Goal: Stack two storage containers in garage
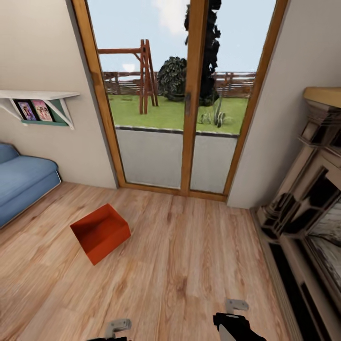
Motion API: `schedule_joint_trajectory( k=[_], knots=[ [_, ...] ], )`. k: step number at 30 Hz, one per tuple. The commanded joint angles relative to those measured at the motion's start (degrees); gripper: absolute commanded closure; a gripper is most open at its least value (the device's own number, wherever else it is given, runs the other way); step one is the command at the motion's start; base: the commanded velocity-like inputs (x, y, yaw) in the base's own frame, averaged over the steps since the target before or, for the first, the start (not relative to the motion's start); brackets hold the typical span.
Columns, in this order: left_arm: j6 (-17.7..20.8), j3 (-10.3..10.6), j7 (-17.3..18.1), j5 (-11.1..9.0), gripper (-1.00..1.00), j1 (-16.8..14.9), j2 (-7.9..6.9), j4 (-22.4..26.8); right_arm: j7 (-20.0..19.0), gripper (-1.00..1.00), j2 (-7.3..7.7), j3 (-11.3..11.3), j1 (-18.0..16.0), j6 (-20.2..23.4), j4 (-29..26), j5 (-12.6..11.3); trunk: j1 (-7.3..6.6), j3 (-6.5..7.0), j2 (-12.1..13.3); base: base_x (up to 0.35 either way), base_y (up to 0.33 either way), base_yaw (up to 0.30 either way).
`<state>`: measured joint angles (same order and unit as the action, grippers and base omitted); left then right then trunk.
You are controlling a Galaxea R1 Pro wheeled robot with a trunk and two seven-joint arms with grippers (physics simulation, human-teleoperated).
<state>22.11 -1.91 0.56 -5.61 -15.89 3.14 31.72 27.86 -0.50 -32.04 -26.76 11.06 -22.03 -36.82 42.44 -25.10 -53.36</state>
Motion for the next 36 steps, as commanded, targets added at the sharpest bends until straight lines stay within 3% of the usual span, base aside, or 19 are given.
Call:
schedule_joint_trajectory(
  k=[1, 36],
  knots=[
    [0.4, -0.2, 0.1, -0.5, -1.00, 0.0, 0.03, 0.1, 0.4, -1.00, 0.06, -0.5, 0.0, 0.4, -0.1, -0.3, 0.04, -0.06, 0.0, 0.329, -0.005, 0.245],
    [0.4, -0.2, 0.1, -0.5, -1.00, 0.0, 0.06, 0.1, 0.5, -1.00, 0.06, -0.5, 0.0, 0.4, -0.1, -0.3, 0.04, -0.06, 0.0, 0.314, -0.160, 0.245]
  ],
)
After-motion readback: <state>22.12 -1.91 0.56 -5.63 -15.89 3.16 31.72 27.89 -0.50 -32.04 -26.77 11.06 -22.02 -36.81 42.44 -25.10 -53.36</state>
